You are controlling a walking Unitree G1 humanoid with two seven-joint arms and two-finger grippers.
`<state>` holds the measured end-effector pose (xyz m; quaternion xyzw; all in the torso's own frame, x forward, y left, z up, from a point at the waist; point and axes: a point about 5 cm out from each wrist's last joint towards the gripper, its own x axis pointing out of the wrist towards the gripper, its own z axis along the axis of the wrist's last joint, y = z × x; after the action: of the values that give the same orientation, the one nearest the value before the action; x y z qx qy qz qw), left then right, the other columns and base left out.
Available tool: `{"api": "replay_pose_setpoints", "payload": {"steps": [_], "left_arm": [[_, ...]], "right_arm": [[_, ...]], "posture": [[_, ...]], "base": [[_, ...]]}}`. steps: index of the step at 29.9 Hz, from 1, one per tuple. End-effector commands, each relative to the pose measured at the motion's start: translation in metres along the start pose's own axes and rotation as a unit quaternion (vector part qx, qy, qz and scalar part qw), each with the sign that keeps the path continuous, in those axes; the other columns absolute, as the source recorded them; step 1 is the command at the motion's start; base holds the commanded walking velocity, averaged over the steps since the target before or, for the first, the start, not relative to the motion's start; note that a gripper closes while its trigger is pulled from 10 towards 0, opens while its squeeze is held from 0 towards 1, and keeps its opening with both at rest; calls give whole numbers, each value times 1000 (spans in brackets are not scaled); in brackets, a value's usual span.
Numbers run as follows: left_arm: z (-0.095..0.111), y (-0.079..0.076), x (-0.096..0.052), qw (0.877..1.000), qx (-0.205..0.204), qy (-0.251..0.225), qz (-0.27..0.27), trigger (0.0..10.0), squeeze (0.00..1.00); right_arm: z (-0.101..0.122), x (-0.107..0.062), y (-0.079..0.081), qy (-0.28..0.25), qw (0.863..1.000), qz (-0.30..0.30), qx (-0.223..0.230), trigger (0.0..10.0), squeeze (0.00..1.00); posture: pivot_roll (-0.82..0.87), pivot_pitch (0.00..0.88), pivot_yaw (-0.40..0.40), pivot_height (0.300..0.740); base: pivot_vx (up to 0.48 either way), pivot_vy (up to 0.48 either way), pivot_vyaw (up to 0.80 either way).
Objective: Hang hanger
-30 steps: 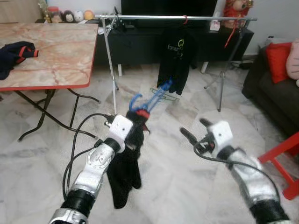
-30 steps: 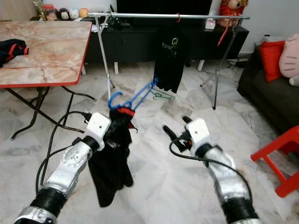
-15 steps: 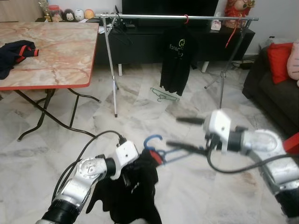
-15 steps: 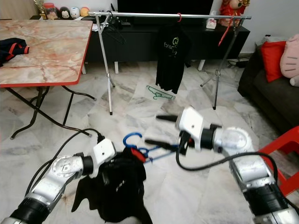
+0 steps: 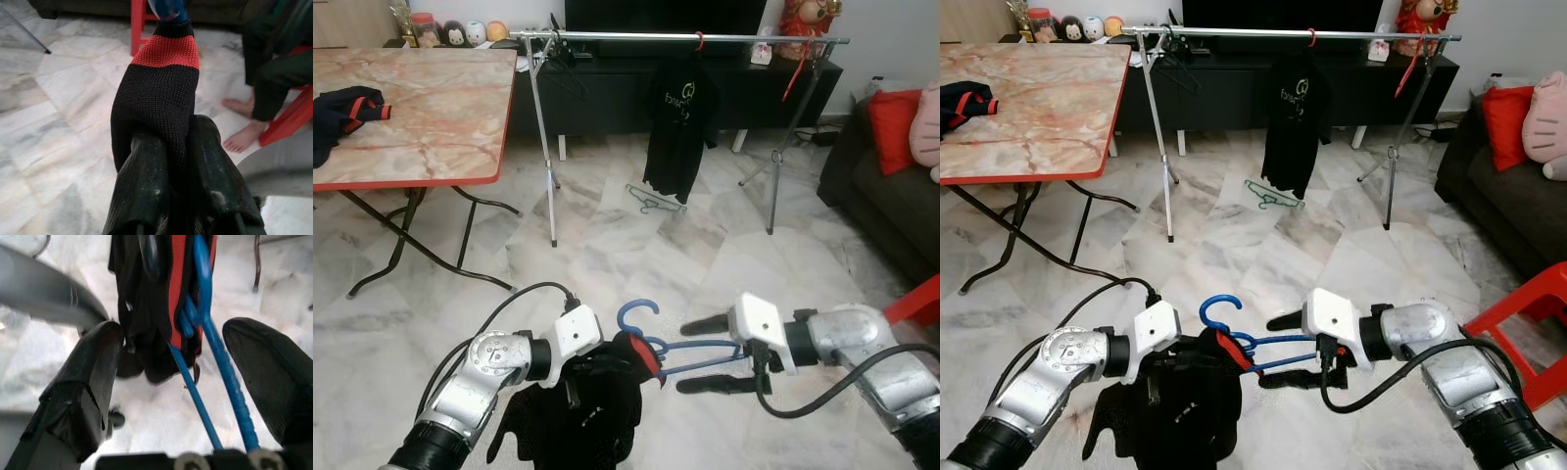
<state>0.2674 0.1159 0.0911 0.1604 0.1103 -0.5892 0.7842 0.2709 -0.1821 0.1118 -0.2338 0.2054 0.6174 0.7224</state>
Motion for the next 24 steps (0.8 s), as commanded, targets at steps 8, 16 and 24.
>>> {"api": "replay_pose_setpoints", "payload": {"steps": [8,16,24], "left_arm": [[14,-4,-3,999,-5,-20,-26,10000,0],[13,-6,-5,999,-12,-15,-31,10000,0],[12,-4,-8,1000,-12,-8,-28,10000,0]], "right_arm": [[15,7,-25,-12,997,-63,-38,10000,0],[21,3,-30,-19,998,-40,-49,10000,0],[8,11,-17,11,998,33,-44,10000,0]], "posture": [[-40,0,-77,740],[-34,0,-75,740],[-26,0,-71,740]], "base": [[0,0,0],[0,0,0],[0,0,0]]}}
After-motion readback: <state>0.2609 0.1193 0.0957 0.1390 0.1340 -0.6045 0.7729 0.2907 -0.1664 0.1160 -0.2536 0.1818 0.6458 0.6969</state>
